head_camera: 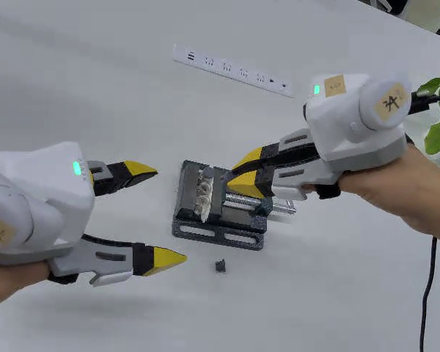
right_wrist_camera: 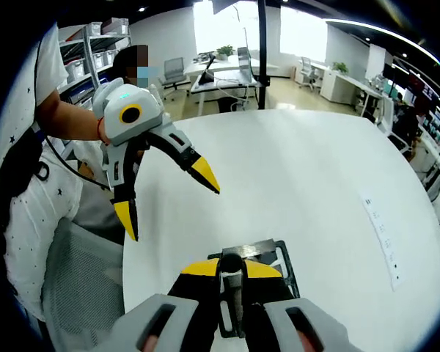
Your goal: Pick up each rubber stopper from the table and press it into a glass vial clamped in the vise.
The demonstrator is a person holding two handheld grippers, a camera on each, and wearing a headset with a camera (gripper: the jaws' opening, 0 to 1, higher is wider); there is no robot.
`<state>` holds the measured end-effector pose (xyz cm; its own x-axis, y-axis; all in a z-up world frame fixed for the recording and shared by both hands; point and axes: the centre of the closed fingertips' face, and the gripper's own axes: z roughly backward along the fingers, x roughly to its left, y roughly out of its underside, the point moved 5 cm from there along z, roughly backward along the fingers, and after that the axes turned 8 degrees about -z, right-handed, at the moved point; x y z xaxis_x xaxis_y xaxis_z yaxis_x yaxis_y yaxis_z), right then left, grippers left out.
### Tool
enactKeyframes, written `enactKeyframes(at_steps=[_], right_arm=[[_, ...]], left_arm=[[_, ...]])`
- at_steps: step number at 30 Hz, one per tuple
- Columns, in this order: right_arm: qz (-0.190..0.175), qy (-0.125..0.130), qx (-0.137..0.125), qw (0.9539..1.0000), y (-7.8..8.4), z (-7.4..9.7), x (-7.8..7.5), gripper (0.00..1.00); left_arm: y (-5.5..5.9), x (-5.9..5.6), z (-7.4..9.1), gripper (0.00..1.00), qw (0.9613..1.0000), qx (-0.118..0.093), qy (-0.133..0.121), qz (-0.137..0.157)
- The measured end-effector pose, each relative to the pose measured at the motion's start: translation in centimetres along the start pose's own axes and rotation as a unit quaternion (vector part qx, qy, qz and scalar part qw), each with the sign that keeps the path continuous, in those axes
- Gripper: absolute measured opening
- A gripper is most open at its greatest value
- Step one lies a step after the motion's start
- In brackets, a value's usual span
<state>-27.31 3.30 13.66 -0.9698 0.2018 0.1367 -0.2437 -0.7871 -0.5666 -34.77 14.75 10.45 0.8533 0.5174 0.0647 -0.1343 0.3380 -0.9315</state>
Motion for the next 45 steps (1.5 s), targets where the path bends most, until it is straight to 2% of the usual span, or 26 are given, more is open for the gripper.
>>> enactKeyframes(at_steps=[7, 13, 24, 45], right_arm=[[0.014, 0.006, 0.048, 0.9988, 0.2, -2.1, -1.3, 0.05], [0.029, 0.009, 0.089, 0.9956, 0.6, -3.6, -2.1, 0.05], [0.047, 0.006, 0.136, 0.9896, 1.4, -5.6, -2.5, 0.05], [0.070, 0.009, 0.156, 0.9852, 1.2, -6.3, -2.6, 0.05]], left_arm=[[0.8, 0.3, -0.4, 0.87, 0.9999, -0.004, 0.005, 0.011], [1.4, 0.2, -0.7, 0.94, 0.9997, -0.010, 0.009, 0.020], [2.0, 0.3, -0.7, 0.98, 0.9992, -0.019, 0.011, 0.034], [2.6, 0.5, -0.7, 0.96, 0.9987, -0.027, 0.015, 0.040]])
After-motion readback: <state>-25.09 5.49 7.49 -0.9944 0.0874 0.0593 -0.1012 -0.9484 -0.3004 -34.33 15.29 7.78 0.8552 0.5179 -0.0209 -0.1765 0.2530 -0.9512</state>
